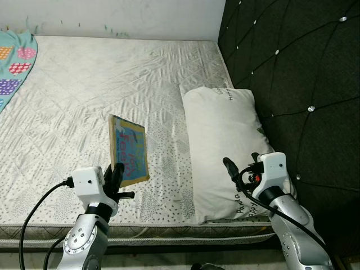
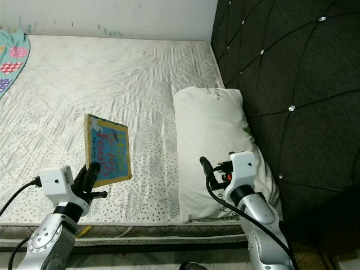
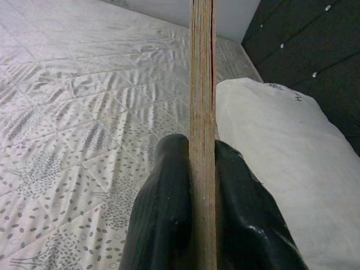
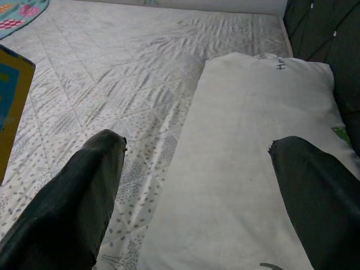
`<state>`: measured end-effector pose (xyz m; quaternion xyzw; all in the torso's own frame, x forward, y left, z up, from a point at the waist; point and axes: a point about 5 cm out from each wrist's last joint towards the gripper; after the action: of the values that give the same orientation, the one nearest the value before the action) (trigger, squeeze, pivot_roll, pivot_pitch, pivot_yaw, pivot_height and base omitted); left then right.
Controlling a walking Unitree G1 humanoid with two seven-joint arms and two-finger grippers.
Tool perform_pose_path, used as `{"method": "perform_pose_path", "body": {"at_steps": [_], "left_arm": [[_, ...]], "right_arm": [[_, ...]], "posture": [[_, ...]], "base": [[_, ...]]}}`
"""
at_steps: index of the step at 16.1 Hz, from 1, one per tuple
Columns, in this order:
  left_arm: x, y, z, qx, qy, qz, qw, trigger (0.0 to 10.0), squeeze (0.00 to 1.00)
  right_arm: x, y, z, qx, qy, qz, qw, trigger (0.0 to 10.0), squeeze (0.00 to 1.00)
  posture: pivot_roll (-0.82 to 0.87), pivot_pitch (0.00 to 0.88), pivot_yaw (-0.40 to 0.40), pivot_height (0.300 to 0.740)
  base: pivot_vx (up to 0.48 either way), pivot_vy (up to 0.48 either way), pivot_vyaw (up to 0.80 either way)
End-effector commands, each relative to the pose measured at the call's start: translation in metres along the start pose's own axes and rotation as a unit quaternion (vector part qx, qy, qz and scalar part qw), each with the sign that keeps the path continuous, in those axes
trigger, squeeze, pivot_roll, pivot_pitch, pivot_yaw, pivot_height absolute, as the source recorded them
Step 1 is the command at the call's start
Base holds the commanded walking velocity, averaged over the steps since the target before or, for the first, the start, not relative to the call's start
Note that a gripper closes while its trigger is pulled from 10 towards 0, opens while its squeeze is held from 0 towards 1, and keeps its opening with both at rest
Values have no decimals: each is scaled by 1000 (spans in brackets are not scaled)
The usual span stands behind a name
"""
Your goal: Clean up the room
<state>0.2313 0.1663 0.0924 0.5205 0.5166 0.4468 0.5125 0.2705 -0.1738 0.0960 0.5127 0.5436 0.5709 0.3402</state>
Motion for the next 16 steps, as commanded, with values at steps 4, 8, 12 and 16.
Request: {"method": "perform_pose_path", "body": {"at_steps": [4,8,12,16], "left_arm": [[-1,12,1,-24,1,3,1000,10000,0],[0,12,2,-25,5,5,1000,10000,0],[0,14,3,-28,12,9,1000,10000,0],[1,14,4,-28,16,11,999,10000,0]], "right_arm": [[3,2,-1,2,13,-1,1000,10000,0],[4,4,0,2,25,-2,1000,10000,0],[4,8,4,-2,33,-6,999,10000,0],[2,12,6,-8,35,-9,999,10000,0]], "posture": [[-25,134,-41,685],[-27,142,-42,646],[-28,146,-42,641],[-28,146,-43,641]], "base": [[0,0,0],[0,0,0],[0,0,0],[0,0,0]]}}
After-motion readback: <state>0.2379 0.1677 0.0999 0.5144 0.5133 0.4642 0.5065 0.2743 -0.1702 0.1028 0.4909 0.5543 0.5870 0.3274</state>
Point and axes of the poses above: a point about 5 cm out from each wrist's last joint towards the gripper, its own z axis pointing out of the wrist towards the gripper, its own y axis along the axis of the wrist's last joint, x = y × z, and after that the axes turned 11 degrees about z, right-handed
